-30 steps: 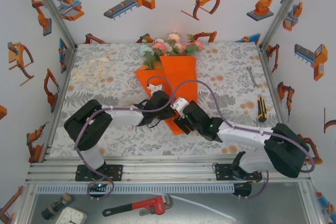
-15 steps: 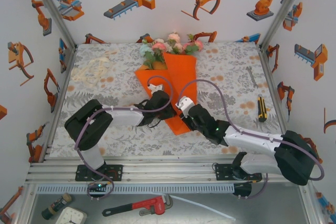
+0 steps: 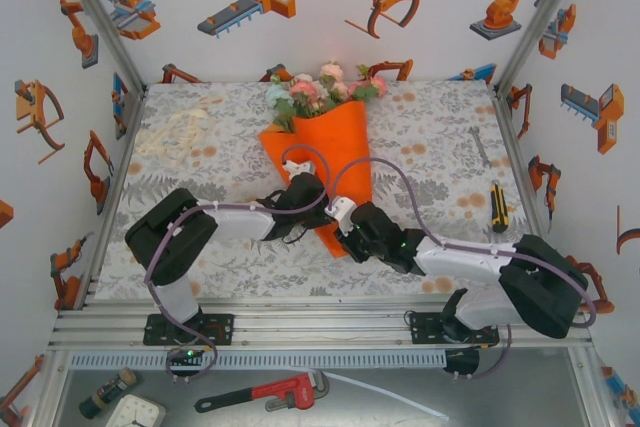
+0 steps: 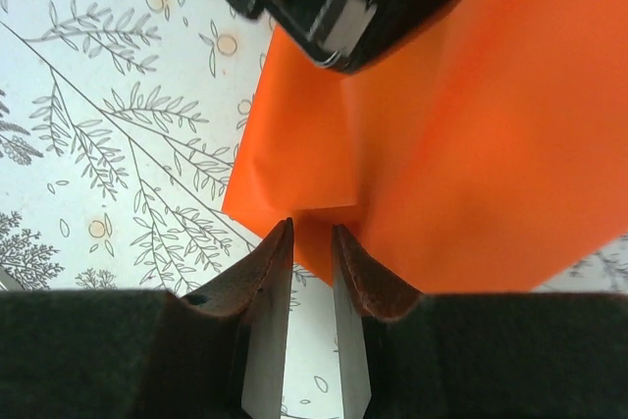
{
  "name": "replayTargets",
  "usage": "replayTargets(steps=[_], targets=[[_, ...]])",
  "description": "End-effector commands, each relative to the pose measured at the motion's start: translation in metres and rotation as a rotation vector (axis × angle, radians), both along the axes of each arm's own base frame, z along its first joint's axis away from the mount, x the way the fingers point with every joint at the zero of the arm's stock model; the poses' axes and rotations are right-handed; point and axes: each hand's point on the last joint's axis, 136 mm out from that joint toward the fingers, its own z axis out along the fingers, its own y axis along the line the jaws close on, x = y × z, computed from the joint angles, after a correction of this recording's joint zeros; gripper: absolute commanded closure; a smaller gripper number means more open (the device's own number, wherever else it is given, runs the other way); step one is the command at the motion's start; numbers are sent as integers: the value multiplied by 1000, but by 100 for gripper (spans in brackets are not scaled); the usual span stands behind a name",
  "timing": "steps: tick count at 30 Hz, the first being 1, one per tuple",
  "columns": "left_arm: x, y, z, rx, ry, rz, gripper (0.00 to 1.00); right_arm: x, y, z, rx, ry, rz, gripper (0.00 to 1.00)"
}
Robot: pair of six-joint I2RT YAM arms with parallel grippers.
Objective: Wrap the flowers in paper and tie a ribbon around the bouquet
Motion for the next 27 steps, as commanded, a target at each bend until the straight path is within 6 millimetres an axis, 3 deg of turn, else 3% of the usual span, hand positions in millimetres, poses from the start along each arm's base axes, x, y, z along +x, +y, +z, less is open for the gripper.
replayTargets(steps=[1,6,8,12,15,17,18,20,22,23,25,27], targets=[[0,12,25,-15,-35,23,61,1,4,0,31,27,-36,74],[-4,40,49,56,-62,79,56,0,0,-3,51,16,-48,78],[-3,52,57,100,-68,103,55,-4,7,7,93,26,-18,77],[-1,58,70,136,-54,95,55,-9,20,65,235,41,-5,65],[3,61,80,114,-67,106,55,-1,12,112,306,-17,-79,58],[6,65,80,120,-75,112,56,16,-7,137,322,-74,-219,53],[7,67,75,132,-62,115,57,31,-26,147,323,-103,-356,50],[7,64,65,152,-21,93,60,54,-86,150,272,-105,-696,43],[6,54,58,146,-1,47,63,57,-130,141,204,-64,-869,36],[5,48,58,131,-3,30,63,55,-141,134,176,-50,-907,32],[4,36,55,99,-4,-8,63,51,-156,113,121,-4,-948,19],[4,30,49,112,4,-31,63,48,-162,94,98,44,-974,17]])
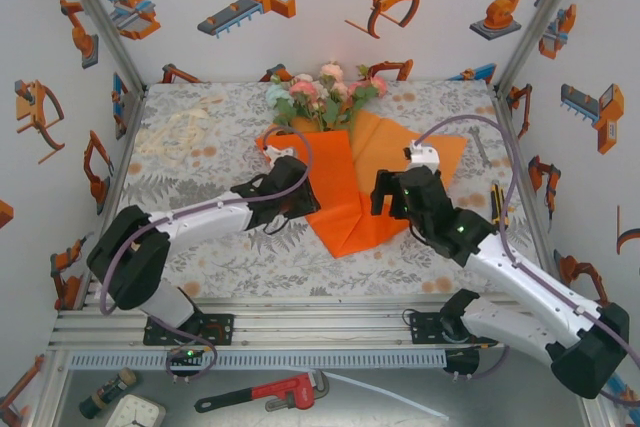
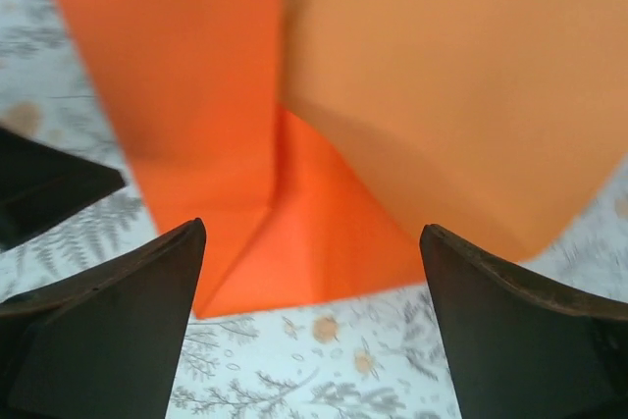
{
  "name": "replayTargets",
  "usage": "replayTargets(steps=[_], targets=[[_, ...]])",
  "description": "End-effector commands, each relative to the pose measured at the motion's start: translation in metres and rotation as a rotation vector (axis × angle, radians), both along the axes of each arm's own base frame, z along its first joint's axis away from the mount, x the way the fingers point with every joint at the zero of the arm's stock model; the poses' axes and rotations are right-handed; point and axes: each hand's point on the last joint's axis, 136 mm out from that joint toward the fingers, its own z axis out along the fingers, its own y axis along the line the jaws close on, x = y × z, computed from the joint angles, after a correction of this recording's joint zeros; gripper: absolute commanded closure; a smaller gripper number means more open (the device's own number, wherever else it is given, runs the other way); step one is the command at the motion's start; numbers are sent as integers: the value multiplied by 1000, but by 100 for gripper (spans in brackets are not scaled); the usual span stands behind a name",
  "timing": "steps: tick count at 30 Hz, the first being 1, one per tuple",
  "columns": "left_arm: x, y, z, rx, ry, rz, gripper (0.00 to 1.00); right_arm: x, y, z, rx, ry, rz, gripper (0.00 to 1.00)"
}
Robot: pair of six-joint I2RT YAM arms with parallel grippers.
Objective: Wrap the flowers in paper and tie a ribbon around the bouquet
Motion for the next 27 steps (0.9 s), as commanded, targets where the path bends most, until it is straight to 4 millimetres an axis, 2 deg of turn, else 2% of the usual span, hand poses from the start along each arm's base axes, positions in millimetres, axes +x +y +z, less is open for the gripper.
replayTargets(steps=[1,4,8,11,14,19,23,25,27], targets=[[0,-20,-2,1,4,-81,64,-19,-41,-60,-86,196,-162,15],[-1,-25,-13,26,14,-98,64,-25,-58,-82,3,262,-282,15],[-2,-32,-21,32,26,-123,64,-34,-69,-100,83,317,-319,13],[-3,-35,-23,26,31,-134,64,-35,-56,-117,249,366,-267,12],[-4,-37,-25,19,31,-137,64,-24,-37,-115,381,313,-191,12],[-8,-46,-29,-8,47,-164,65,-6,-52,-128,410,209,-237,18],[-10,-49,-30,-5,48,-169,65,3,-63,-132,406,163,-262,27],[-12,-49,-30,-1,47,-170,65,6,-65,-135,377,136,-244,28],[-11,-50,-30,-4,45,-167,65,9,-61,-136,394,120,-207,34]])
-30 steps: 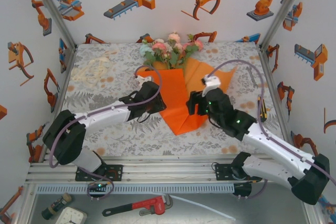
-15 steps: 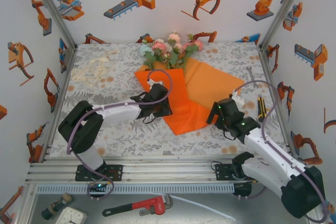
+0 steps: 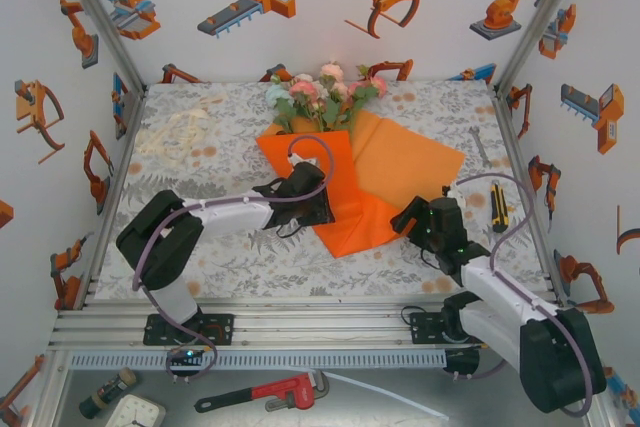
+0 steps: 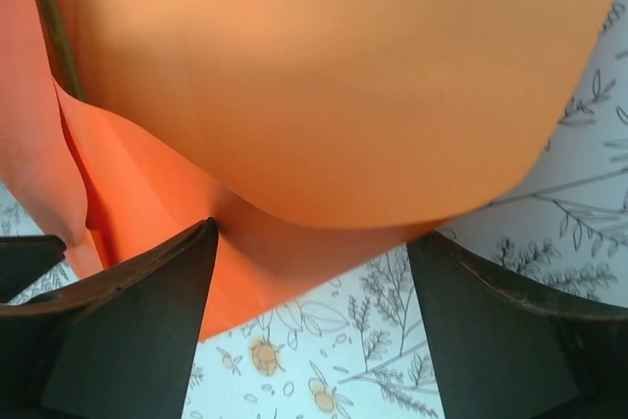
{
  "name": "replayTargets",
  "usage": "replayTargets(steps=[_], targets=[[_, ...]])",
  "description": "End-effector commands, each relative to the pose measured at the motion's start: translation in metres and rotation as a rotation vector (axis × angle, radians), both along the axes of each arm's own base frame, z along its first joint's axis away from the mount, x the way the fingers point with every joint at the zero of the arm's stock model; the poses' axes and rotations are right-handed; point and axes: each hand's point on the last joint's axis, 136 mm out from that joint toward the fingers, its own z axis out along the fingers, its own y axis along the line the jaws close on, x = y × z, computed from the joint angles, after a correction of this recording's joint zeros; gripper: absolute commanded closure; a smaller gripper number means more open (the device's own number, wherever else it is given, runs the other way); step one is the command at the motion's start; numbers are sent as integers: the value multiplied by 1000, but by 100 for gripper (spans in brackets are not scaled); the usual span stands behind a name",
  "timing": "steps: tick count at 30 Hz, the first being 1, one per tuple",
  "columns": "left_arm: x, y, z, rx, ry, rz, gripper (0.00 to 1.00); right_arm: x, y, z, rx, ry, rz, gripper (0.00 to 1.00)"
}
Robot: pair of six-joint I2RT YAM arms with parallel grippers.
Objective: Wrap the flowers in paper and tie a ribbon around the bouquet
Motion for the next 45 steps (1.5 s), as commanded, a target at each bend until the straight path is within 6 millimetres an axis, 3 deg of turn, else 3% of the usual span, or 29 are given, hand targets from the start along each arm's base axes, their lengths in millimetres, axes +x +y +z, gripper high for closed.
replayTargets(steps=[1,4,7,11,14,22,27,33,40,45], targets=[[4,-10,8,-22,-20,-14,65,13,6,7,4,-91,50,40],[4,-11,5,-16,-17,-15,65,15,12,12,3,-120,93,63],[2,-13,-2,3,-1,-27,65,15,24,33,3,-190,177,80],[2,-16,-13,21,13,-36,65,3,57,62,-68,-252,379,92],[3,-18,-16,17,15,-29,65,-8,83,73,-123,-275,522,100],[6,-16,-21,45,3,-19,65,-32,151,70,-358,-245,903,100],[6,-11,-20,35,-2,4,64,-33,184,44,-325,-168,1017,98],[5,11,5,3,-30,54,57,-26,190,17,-335,-116,1024,96],[2,61,39,9,-63,201,56,-29,197,10,-303,-116,1048,91],[10,86,81,-36,-136,304,56,-33,200,5,-287,-95,1073,83]])
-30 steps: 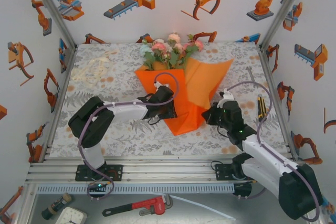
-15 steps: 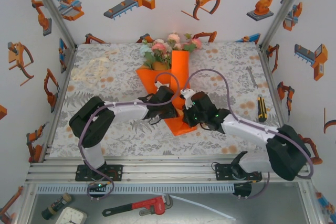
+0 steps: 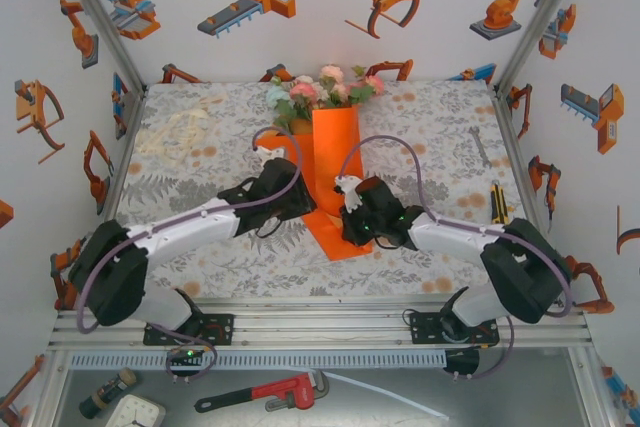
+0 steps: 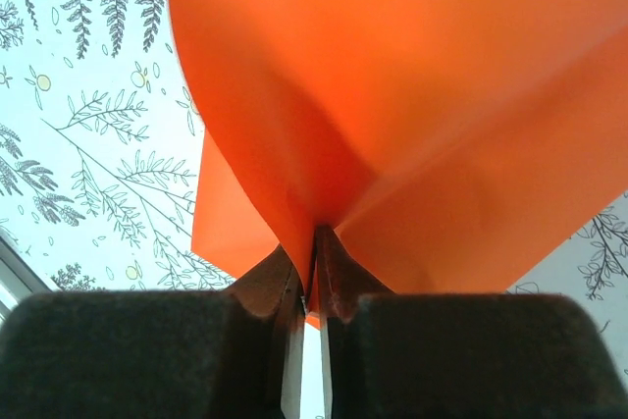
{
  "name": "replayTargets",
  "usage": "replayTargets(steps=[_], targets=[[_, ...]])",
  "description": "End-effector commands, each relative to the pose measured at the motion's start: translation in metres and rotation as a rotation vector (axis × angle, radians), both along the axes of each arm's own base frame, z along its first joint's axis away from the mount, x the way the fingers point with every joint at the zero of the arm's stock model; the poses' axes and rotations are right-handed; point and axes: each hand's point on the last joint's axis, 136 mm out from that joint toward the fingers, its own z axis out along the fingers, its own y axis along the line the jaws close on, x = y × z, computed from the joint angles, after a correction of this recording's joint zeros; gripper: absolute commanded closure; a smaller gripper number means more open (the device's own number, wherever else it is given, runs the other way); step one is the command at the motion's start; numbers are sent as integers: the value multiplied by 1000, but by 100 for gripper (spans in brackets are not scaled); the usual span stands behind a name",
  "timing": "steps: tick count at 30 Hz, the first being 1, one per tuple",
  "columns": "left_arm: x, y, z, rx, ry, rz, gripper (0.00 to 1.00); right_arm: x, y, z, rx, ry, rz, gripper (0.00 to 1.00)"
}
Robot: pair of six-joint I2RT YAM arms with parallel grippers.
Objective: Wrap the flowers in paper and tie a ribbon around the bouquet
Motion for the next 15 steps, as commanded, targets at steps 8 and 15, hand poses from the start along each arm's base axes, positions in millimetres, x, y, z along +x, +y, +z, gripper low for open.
replayTargets(steps=[8,15], targets=[[42,-1,57,-170,-61,104,56,-15,20,5,88,46,103,60],[100,-49,35,-281,-15,65,57,-23,21,3,122,65,118,60]])
